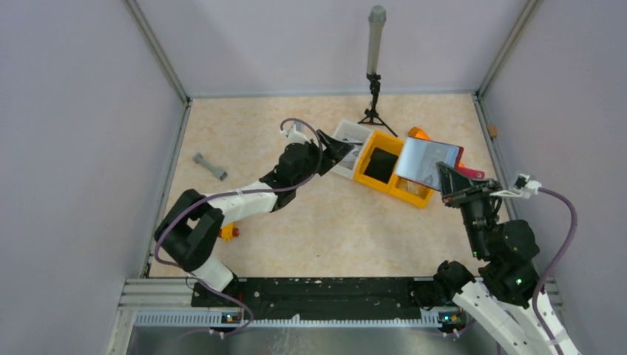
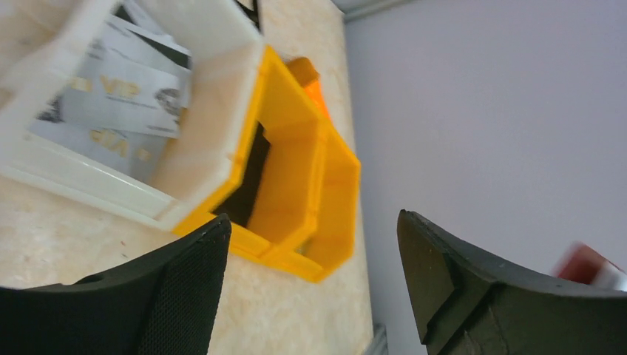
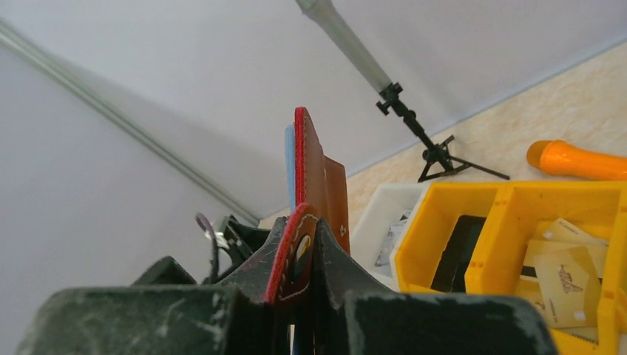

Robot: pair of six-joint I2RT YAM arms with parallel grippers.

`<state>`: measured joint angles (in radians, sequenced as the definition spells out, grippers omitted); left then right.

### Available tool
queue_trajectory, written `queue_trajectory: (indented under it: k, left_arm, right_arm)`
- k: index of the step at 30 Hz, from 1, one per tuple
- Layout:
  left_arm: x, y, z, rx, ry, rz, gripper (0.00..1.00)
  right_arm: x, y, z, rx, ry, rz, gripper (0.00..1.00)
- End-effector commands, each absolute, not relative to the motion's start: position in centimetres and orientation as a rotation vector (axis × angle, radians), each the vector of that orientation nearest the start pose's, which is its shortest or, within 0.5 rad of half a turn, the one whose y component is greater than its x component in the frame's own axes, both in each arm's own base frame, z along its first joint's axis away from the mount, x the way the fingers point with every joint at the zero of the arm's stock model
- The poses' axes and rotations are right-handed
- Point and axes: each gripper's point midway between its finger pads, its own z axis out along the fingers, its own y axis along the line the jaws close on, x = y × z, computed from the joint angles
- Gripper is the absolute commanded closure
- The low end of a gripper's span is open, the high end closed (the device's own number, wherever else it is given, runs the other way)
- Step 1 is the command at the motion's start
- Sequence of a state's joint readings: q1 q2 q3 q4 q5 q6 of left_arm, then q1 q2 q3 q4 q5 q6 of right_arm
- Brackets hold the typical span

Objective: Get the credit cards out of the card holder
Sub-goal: Place the credit card in the storage box.

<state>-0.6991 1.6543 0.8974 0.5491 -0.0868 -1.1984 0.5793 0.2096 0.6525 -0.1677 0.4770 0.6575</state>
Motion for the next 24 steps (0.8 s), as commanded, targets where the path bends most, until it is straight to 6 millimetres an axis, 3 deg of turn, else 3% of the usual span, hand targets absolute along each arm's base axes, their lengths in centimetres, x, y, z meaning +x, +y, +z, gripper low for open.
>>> queue_trajectory:
  k: [1,3,9,14,18,24]
  left_arm:
    - [31.6,-33.9,20.8,-0.094,1.926,-1.300,0.09]
    - [29.4,-32.9,21.3,-0.008,1.906,-1.335,0.02]
    - [23.1,-30.4,24.4,0.119,1.751,-1.517,0.01]
    - [19.5,-29.6,26.9,0.181,1.612,-1.691,0.01]
    - [17.7,-28.8,28.7,0.230,1.493,-1.762,0.01]
    - [17.6,-29.3,27.9,0.256,1.544,-1.772,0.01]
  right_arm:
    - [19.5,9.8,35.6,0.314,1.336,0.868,1.00]
    - [19.2,11.4,34.9,0.286,1.372,0.959,1.00]
    - [17.9,17.0,33.1,0.170,1.405,1.297,1.00]
    - [16.5,19.3,32.6,0.098,1.366,1.512,1.00]
    - [16.3,19.9,32.1,0.103,1.373,1.576,1.00]
    - [15.7,20.7,32.1,0.131,1.343,1.729,1.00]
